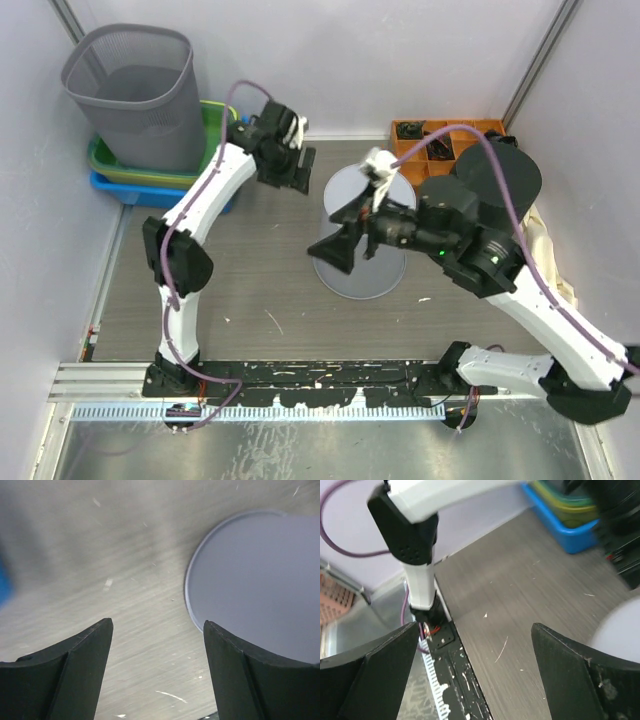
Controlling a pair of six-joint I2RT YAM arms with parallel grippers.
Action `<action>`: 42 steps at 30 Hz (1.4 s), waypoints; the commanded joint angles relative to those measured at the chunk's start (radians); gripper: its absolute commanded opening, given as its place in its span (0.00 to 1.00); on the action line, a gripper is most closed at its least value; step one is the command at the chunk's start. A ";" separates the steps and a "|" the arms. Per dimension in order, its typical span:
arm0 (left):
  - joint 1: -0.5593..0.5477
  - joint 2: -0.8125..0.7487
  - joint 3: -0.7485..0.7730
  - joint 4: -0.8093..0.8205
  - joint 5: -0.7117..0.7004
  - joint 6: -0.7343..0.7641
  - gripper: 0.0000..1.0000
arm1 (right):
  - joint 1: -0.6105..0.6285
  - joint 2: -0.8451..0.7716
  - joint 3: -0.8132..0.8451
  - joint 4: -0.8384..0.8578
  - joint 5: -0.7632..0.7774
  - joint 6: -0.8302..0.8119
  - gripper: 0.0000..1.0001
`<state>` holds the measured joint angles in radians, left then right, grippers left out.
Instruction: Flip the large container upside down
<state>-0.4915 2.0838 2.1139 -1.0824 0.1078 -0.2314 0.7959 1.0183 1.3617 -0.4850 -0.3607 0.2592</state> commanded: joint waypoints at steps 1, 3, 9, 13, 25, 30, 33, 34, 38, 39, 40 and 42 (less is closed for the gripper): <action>0.003 -0.176 0.278 -0.167 -0.224 0.229 0.75 | 0.231 0.130 0.100 -0.075 0.204 -0.134 1.00; 0.028 -0.206 0.359 -0.177 -0.294 0.276 0.76 | 0.281 0.180 0.082 -0.055 0.332 -0.148 1.00; 0.170 -0.220 0.646 -0.209 -0.406 0.430 0.78 | 0.312 0.158 -0.099 0.124 0.696 -0.125 1.00; 0.191 -0.346 0.492 -0.069 -0.461 0.561 0.78 | 0.314 0.105 -0.158 0.047 0.758 -0.015 1.00; 0.238 -0.396 0.482 0.130 -0.497 0.869 0.80 | 0.350 -0.096 -0.362 -0.292 0.747 0.427 1.00; 0.301 -0.339 0.509 0.166 -0.517 0.868 0.79 | 0.352 -0.027 -0.363 -0.472 0.973 0.610 1.00; 0.349 -0.272 0.607 0.111 -0.497 0.835 0.79 | 0.350 0.094 -0.314 -0.495 1.171 0.626 1.00; 0.358 -0.260 0.618 0.099 -0.492 0.827 0.79 | 0.349 0.144 -0.290 -0.488 1.238 0.617 1.00; 0.398 -0.269 0.557 0.093 -0.460 0.789 0.78 | 0.278 0.340 -0.191 -0.407 1.377 0.501 1.00; 0.411 -0.272 0.549 0.091 -0.453 0.781 0.79 | 0.256 0.372 -0.181 -0.354 1.390 0.445 1.00; 0.428 -0.274 0.549 0.085 -0.443 0.769 0.79 | 0.237 0.394 -0.180 -0.266 1.401 0.380 1.00; 0.469 -0.279 0.559 0.072 -0.418 0.742 0.79 | 0.200 0.421 -0.189 -0.102 1.385 0.264 1.00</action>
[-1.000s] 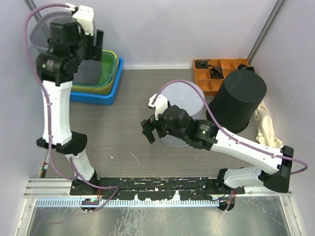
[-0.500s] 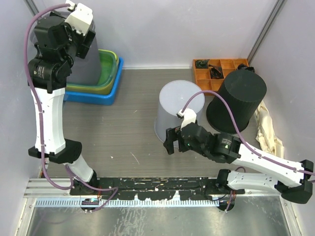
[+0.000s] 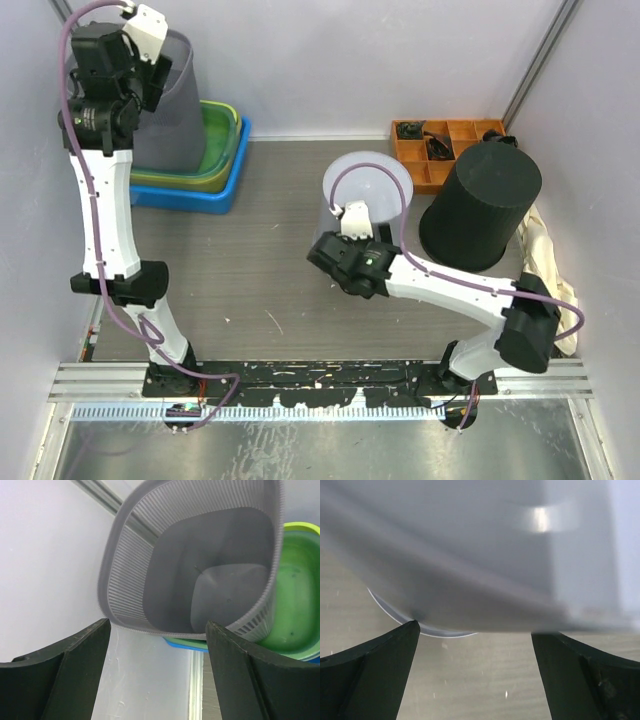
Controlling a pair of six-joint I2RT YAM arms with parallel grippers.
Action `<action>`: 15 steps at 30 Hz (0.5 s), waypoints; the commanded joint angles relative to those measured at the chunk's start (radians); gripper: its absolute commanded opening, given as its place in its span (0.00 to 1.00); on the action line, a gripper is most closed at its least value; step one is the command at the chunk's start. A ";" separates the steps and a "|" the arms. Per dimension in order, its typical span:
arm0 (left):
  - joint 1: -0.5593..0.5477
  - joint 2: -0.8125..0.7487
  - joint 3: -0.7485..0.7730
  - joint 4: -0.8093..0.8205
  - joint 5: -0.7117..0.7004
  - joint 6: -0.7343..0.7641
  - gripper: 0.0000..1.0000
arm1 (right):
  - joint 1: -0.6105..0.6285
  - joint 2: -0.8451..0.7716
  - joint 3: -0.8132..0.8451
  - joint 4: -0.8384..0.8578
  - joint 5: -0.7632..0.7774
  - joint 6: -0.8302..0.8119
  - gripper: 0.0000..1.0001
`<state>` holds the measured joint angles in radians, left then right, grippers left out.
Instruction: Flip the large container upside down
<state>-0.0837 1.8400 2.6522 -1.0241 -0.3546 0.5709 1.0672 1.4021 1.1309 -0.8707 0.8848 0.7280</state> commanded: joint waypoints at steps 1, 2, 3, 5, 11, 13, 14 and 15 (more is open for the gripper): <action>0.079 -0.041 0.020 0.011 0.055 -0.071 0.79 | -0.093 0.049 0.042 0.350 0.128 -0.238 1.00; 0.097 -0.047 0.017 0.008 0.067 -0.081 0.79 | -0.123 0.063 0.047 0.396 0.112 -0.266 1.00; 0.113 -0.052 0.014 0.004 0.078 -0.088 0.79 | -0.148 0.082 0.055 0.436 0.098 -0.290 1.00; 0.142 -0.061 0.012 -0.005 0.098 -0.096 0.79 | -0.201 0.128 0.071 0.496 0.076 -0.331 1.00; 0.189 -0.067 0.014 -0.052 0.190 -0.061 0.83 | -0.349 0.311 0.133 0.650 -0.066 -0.433 1.00; 0.197 -0.071 0.011 -0.070 0.238 -0.042 0.86 | -0.378 0.376 0.179 0.679 -0.103 -0.463 1.00; 0.202 -0.077 0.002 -0.071 0.267 -0.034 0.87 | -0.392 0.410 0.212 0.682 -0.122 -0.472 1.00; 0.206 -0.085 -0.014 -0.068 0.296 -0.024 0.87 | -0.403 0.449 0.245 0.682 -0.151 -0.483 1.00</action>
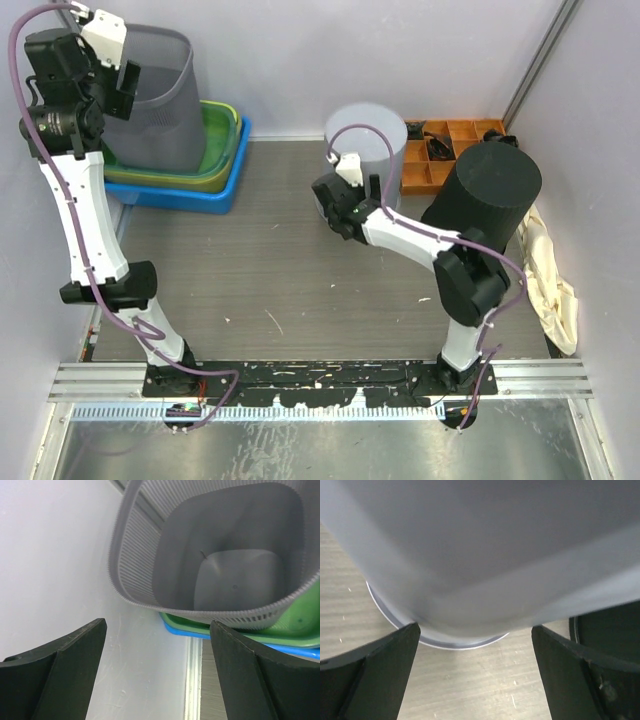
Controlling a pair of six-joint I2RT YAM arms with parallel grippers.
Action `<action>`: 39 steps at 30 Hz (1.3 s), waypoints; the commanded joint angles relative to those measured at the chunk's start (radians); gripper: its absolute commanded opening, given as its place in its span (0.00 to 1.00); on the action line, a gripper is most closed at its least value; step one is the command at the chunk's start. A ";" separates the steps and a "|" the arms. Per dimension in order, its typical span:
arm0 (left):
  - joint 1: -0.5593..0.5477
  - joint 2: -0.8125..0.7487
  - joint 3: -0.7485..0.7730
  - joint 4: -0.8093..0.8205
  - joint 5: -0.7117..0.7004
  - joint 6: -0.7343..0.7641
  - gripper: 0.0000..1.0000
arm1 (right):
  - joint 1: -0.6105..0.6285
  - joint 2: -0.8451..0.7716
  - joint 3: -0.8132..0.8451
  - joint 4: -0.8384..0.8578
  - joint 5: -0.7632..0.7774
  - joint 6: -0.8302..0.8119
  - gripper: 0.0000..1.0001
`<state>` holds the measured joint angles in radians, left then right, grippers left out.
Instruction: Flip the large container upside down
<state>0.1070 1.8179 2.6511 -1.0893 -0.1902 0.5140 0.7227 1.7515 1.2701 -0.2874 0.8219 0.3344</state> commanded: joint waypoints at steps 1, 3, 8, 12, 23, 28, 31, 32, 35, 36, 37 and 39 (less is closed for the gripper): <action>0.018 -0.072 -0.031 -0.001 0.164 0.042 0.90 | -0.067 0.138 0.142 0.099 -0.112 -0.098 1.00; 0.019 -0.091 -0.065 0.016 0.198 0.049 0.92 | -0.078 0.201 0.205 0.104 -0.160 -0.117 1.00; 0.020 -0.053 -0.009 -0.020 0.207 0.067 0.94 | -0.104 0.308 0.326 0.109 -0.209 -0.129 1.00; 0.020 -0.026 -0.007 -0.033 0.226 0.082 0.97 | -0.139 0.376 0.406 0.070 -0.190 -0.114 1.00; 0.022 0.004 -0.030 -0.051 0.508 0.181 0.99 | -0.132 0.072 0.187 0.056 -0.609 -0.079 1.00; 0.022 0.063 -0.012 -0.040 0.554 0.187 0.99 | -0.091 -0.136 0.078 0.028 -0.678 -0.075 1.00; 0.020 0.113 0.035 -0.035 0.554 0.172 0.99 | -0.080 -0.252 0.035 0.013 -0.711 -0.073 1.00; 0.020 0.132 0.055 -0.042 0.557 0.168 0.99 | -0.077 -0.282 0.027 0.003 -0.717 -0.070 1.00; 0.016 0.159 0.062 -0.029 0.555 0.167 0.99 | -0.076 -0.348 0.019 -0.045 -0.728 -0.045 1.00; 0.015 0.164 0.057 -0.020 0.552 0.168 0.99 | -0.076 -0.376 0.011 -0.053 -0.743 -0.030 1.00; 0.014 0.169 0.056 -0.013 0.546 0.169 0.97 | -0.073 -0.406 -0.005 -0.054 -0.756 -0.017 1.00; 0.008 0.177 0.061 -0.012 0.538 0.175 0.89 | -0.070 -0.461 -0.041 -0.054 -0.768 0.002 1.00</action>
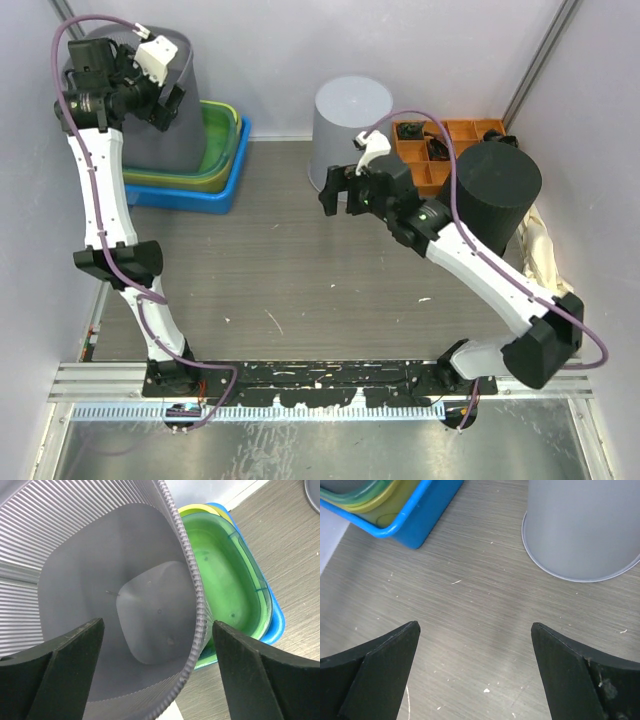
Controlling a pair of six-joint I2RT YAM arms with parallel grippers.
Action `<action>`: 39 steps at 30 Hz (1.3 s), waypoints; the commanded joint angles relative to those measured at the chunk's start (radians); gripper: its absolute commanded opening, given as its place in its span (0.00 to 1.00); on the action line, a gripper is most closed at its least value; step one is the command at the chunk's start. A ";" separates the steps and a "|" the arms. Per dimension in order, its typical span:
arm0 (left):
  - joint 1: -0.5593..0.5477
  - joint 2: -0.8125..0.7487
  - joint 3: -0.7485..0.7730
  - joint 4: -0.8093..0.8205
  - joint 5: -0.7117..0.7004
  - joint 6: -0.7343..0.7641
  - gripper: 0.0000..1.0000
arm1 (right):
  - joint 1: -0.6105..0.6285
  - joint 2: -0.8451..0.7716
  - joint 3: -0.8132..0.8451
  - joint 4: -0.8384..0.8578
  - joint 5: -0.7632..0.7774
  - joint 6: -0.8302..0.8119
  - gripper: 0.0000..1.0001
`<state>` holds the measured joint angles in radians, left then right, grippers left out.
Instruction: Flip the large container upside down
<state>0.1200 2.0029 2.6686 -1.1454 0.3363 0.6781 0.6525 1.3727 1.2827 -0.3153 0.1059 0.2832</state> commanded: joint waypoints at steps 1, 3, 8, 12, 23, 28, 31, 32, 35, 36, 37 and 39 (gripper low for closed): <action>-0.008 -0.008 0.044 0.039 0.013 0.015 0.82 | 0.000 -0.108 -0.071 -0.031 -0.048 0.059 1.00; -0.016 -0.014 0.034 0.029 0.008 0.030 0.71 | 0.000 -0.152 -0.098 -0.052 -0.021 0.062 1.00; -0.030 -0.052 0.010 0.005 -0.002 0.061 0.55 | 0.000 -0.216 -0.163 -0.091 0.027 0.064 1.00; -0.040 -0.098 0.002 -0.012 0.000 0.073 0.47 | 0.001 -0.242 -0.205 -0.098 0.033 0.077 1.00; -0.049 -0.169 -0.047 -0.107 0.001 0.084 0.00 | 0.000 -0.253 -0.199 -0.111 0.020 0.085 1.00; -0.056 -0.191 -0.052 -0.210 0.043 0.087 0.00 | 0.001 -0.259 -0.197 -0.116 0.010 0.091 1.00; -0.097 -0.230 -0.064 -0.226 0.009 0.093 0.00 | 0.001 -0.264 -0.201 -0.119 0.017 0.093 1.00; -0.116 -0.251 -0.073 -0.208 -0.017 0.100 0.00 | 0.000 -0.266 -0.202 -0.122 0.021 0.093 1.00; -0.219 -0.343 -0.111 -0.129 -0.161 0.160 0.00 | 0.001 -0.275 -0.197 -0.134 0.031 0.098 1.00; -0.258 -0.379 -0.132 -0.093 -0.215 0.204 0.00 | 0.002 -0.278 -0.196 -0.138 0.033 0.101 1.00; -0.312 -0.430 -0.153 -0.059 -0.272 0.250 0.00 | 0.001 -0.285 -0.191 -0.141 0.036 0.103 1.00; -0.417 -0.498 -0.188 0.017 -0.382 0.322 0.00 | 0.001 -0.298 -0.182 -0.152 0.049 0.108 1.00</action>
<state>-0.1387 1.7348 2.4897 -1.3289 0.1928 0.8261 0.6525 1.1252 1.0546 -0.4622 0.1246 0.3733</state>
